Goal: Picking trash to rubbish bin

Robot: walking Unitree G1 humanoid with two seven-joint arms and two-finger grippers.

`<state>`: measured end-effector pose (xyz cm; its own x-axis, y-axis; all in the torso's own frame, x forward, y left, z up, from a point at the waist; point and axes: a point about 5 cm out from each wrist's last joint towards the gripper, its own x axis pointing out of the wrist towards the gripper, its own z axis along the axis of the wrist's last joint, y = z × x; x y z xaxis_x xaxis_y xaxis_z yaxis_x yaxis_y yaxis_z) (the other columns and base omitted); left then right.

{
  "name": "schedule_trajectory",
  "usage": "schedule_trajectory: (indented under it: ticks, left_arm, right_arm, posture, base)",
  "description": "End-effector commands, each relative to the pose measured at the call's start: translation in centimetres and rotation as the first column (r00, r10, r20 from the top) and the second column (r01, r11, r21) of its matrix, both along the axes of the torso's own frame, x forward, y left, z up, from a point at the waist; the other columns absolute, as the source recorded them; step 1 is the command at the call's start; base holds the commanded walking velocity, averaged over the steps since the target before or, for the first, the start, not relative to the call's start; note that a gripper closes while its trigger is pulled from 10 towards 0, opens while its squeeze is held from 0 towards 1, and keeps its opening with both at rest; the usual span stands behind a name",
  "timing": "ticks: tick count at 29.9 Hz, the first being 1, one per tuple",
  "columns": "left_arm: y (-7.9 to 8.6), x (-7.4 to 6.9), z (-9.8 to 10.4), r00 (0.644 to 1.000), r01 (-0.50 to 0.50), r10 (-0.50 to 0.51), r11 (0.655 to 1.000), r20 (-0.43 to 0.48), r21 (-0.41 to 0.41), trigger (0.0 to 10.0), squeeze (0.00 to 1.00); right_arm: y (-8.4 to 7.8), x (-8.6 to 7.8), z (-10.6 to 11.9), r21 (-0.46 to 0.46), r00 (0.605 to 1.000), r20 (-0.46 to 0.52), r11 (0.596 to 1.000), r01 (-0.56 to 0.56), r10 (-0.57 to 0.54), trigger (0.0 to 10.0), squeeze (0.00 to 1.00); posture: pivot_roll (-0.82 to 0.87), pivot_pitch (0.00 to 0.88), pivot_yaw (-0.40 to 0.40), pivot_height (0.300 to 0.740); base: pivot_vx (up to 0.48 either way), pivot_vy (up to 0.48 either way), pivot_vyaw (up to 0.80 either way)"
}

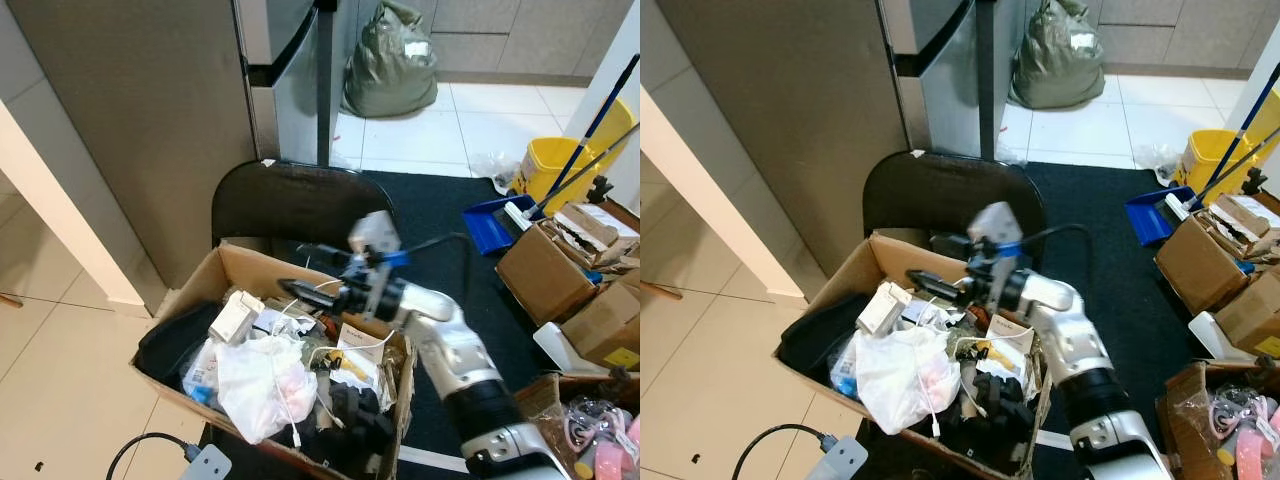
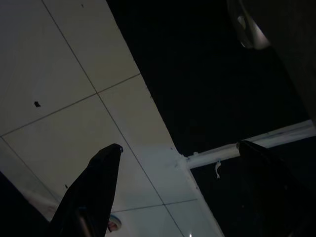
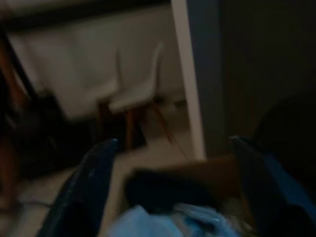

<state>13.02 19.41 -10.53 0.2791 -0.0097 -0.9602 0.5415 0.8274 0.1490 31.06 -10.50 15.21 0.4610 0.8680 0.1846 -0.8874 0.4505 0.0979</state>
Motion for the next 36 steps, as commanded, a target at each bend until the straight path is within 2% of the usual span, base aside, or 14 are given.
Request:
schedule_trajectory:
  ticks: [1, 2, 3, 7, 8, 12, 14, 15, 17, 18, 20, 25, 31, 36]
  left_arm:
    - [0.3, -1.2, -0.3, 0.999, -0.004, 0.004, 1.0, -0.04, -0.003, 10.0, 0.0]
    - [0.4, -1.3, -0.3, 0.999, -0.004, 0.004, 1.0, -0.04, -0.002, 10.0, 0.0]
    - [0.4, -1.4, -0.4, 0.999, -0.006, 0.006, 1.0, -0.041, 0.0, 10.0, 0.0]
    - [0.6, -1.6, -0.4, 0.999, -0.006, 0.006, 1.0, -0.043, 0.005, 10.0, 0.0]
    - [0.7, -1.9, -0.4, 0.999, -0.008, 0.009, 1.0, -0.045, 0.01, 10.0, 0.0]
    - [0.3, -2.3, -0.6, 0.999, -0.007, 0.008, 1.0, -0.049, 0.007, 10.0, 0.0]
    - [0.1, -2.4, -0.7, 0.999, -0.012, 0.012, 1.0, -0.053, 0.005, 10.0, 0.0]
    - [0.1, -2.4, -0.7, 0.999, -0.012, 0.012, 1.0, -0.053, 0.005, 10.0, 0.0]
    - [0.0, -2.6, -0.8, 0.998, -0.006, 0.006, 1.0, -0.063, 0.006, 10.0, 0.0]
    - [0.0, -2.6, -0.8, 0.998, -0.006, 0.006, 1.0, -0.063, 0.006, 10.0, 0.0]
    - [0.2, -2.7, -0.8, 0.998, 0.006, -0.005, 1.0, -0.068, 0.015, 10.0, 0.0]
    - [0.8, -2.7, -0.7, 0.998, 0.014, -0.012, 1.0, -0.066, 0.026, 10.0, 0.0]
    - [0.8, -2.5, -0.6, 0.998, 0.022, -0.021, 0.999, -0.063, 0.027, 10.0, 0.0]
    - [0.7, -2.2, -0.6, 0.998, 0.028, -0.026, 0.999, -0.061, 0.025, 10.0, 0.0]
  right_arm:
    - [-0.6, -0.7, 0.5, 0.07, 0.998, -0.017, 0.996, -0.058, 0.06, 10.0, 0.46]
    - [-0.9, -1.1, 0.5, 0.083, 0.996, -0.02, 0.993, -0.089, 0.091, 10.0, 0.46]
    - [-1.3, -1.7, 0.3, 0.09, 0.991, -0.033, 0.988, -0.125, 0.128, 10.0, 0.0]
    - [-2.1, -2.6, -0.1, 0.098, 0.984, -0.056, 0.982, -0.162, 0.168, 10.0, 0.0]
    - [-3.1, -2.9, -0.9, 0.081, 0.984, -0.1, 0.987, -0.139, 0.147, 10.0, 0.0]
    - [-5.0, -3.1, -2.2, 0.043, 0.982, -0.164, 0.996, -0.083, 0.089, 10.0, 0.0]
    - [-6.3, -3.4, -2.4, 0.049, 0.98, -0.186, 0.997, -0.061, 0.07, 10.0, 0.0]
    - [-6.3, -3.4, -2.4, 0.049, 0.98, -0.186, 0.997, -0.061, 0.07, 10.0, 0.0]
    - [-7.7, -3.9, -2.4, 0.058, 0.978, -0.205, 0.998, -0.038, 0.049, 10.0, 0.0]
    - [-7.7, -3.9, -2.4, 0.058, 0.978, -0.205, 0.998, -0.038, 0.049, 10.0, 0.0]
    - [-9.4, -4.7, -2.6, 0.051, 0.974, -0.226, 0.999, -0.003, 0.014, 10.0, 0.0]
    - [-11.1, -5.2, -3.6, 0.002, 0.961, -0.27, 0.998, 0.055, -0.053, 10.0, 0.0]
    - [-11.6, -6.2, -5.9, -0.116, 0.928, -0.365, 0.992, 0.041, -0.081, 10.0, 0.0]
    - [-11.5, -6.9, -6.7, -0.121, 0.912, -0.402, 0.992, 0.031, -0.078, 10.0, 0.0]
  posture:
    - [-0.02, 0.061, 0.066, 0.74]
    - [-0.02, 0.061, 0.066, 0.74]
    - [-0.02, 0.065, 0.068, 0.74]
    - [-0.02, 0.065, 0.068, 0.74]
    - [-0.03, 0.069, 0.067, 0.74]
    - [-0.03, 0.069, 0.064, 0.74]
    - [-0.03, 0.07, 0.065, 0.74]
    - [-0.03, 0.07, 0.065, 0.74]
    - [-0.03, 0.07, 0.065, 0.74]
    - [-0.03, 0.07, 0.065, 0.74]
    - [-0.03, 0.07, 0.065, 0.74]
    - [-0.03, 0.07, 0.065, 0.74]
    - [-0.03, 0.07, 0.065, 0.74]
    - [-0.05, 0.073, 0.071, 0.74]
  base:
    - [0.0, 0.0, 0.0]
    - [0.0, 0.0, 0.0]
    - [0.0, 0.0, 0.0]
    - [0.0, 0.0, 0.0]
    - [0.0, 0.0, 0.0]
    - [0.0, 0.0, 0.0]
    - [0.0, 0.0, 0.0]
    - [0.0, 0.0, 0.0]
    - [-0.129, 0.0, 0.0]
    - [-0.259, 0.0, 0.0]
    - [-0.334, 0.0, 0.0]
    - [-0.415, 0.0, 0.0]
    - [-0.217, 0.0, 0.0]
    - [0.0, 0.0, 0.0]
